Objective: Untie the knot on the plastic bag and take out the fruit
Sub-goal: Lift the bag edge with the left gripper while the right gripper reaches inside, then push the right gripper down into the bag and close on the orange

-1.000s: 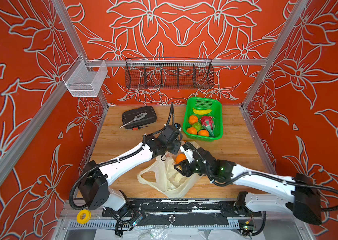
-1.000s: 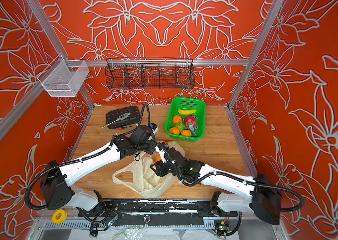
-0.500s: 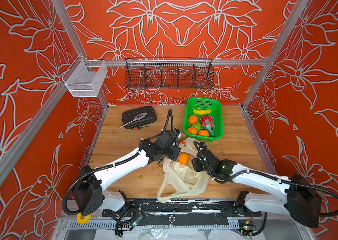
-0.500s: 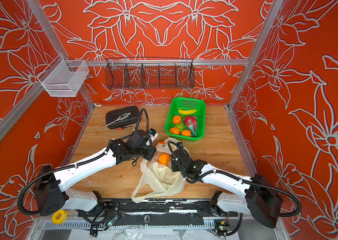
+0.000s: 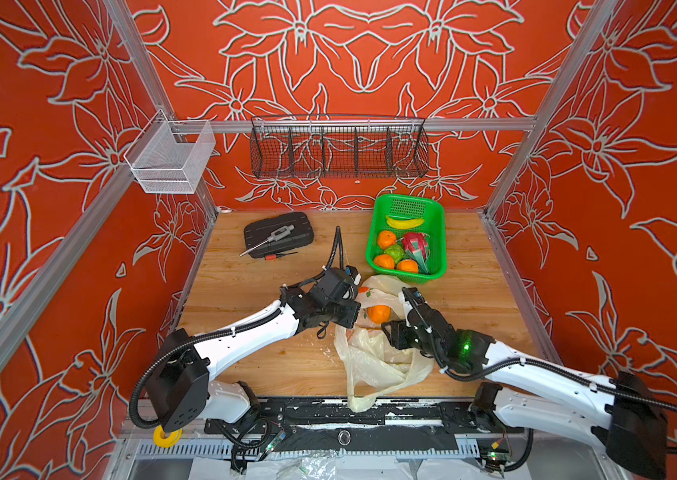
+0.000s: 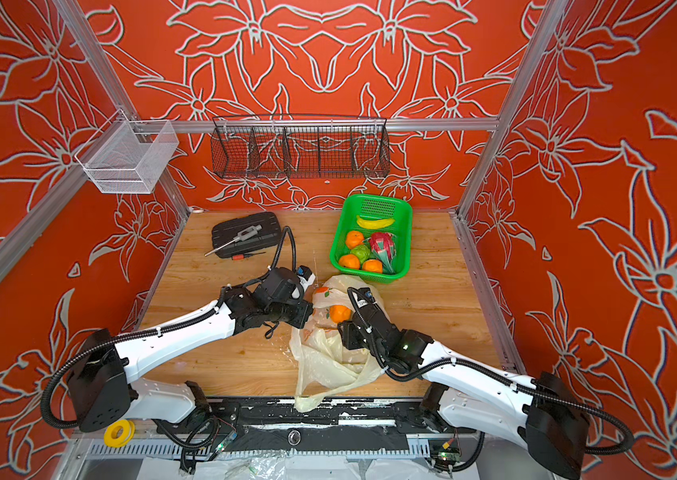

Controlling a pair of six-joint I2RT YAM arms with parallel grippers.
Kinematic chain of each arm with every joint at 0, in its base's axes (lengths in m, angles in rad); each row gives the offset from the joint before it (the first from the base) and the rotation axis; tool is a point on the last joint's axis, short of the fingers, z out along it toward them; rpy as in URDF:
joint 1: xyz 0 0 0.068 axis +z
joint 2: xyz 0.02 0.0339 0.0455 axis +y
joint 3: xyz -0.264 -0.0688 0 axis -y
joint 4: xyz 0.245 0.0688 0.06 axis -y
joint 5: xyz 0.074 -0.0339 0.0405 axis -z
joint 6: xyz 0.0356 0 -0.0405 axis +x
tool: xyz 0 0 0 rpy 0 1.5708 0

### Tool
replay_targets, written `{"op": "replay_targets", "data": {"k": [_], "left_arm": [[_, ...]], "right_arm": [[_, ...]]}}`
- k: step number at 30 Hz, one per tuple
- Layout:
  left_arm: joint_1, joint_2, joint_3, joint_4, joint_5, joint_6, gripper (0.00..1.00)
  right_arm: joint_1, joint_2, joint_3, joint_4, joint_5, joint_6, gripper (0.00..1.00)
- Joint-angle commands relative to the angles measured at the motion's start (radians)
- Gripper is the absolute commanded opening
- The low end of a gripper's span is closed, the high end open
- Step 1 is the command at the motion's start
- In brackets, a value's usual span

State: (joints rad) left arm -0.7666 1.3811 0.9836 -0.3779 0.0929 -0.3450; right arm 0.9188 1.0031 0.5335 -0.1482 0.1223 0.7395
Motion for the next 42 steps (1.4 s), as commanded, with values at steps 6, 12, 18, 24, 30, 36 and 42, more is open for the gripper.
{"op": "replay_targets", "data": {"k": [6,12,18,24,30,36,42], "left_arm": [[0.000,-0.002,0.008,0.020,0.004,-0.023,0.00],[0.000,0.014,0.020,0.024,0.015,-0.007,0.00],[0.000,0.003,0.007,0.025,-0.011,-0.011,0.00],[0.000,-0.002,-0.008,0.027,-0.026,-0.019,0.00],[0.000,-0.012,-0.028,0.037,-0.037,-0.026,0.00],[0.000,-0.038,-0.030,0.026,-0.084,-0.044,0.00],[0.005,-0.044,-0.039,-0.042,-0.220,-0.085,0.00]], "right_arm": [[0.026,0.174,0.001,0.129,0.134,0.132,0.58],[0.019,0.285,0.020,0.222,0.210,0.104,0.77],[0.006,0.428,0.036,0.438,0.138,0.060,0.82],[-0.017,0.542,0.093,0.528,0.110,0.019,0.86],[-0.061,0.628,0.101,0.729,-0.028,0.037,0.90],[-0.082,0.749,0.177,0.738,-0.062,-0.011,0.93],[-0.090,0.829,0.197,0.770,-0.071,-0.007,0.82]]}}
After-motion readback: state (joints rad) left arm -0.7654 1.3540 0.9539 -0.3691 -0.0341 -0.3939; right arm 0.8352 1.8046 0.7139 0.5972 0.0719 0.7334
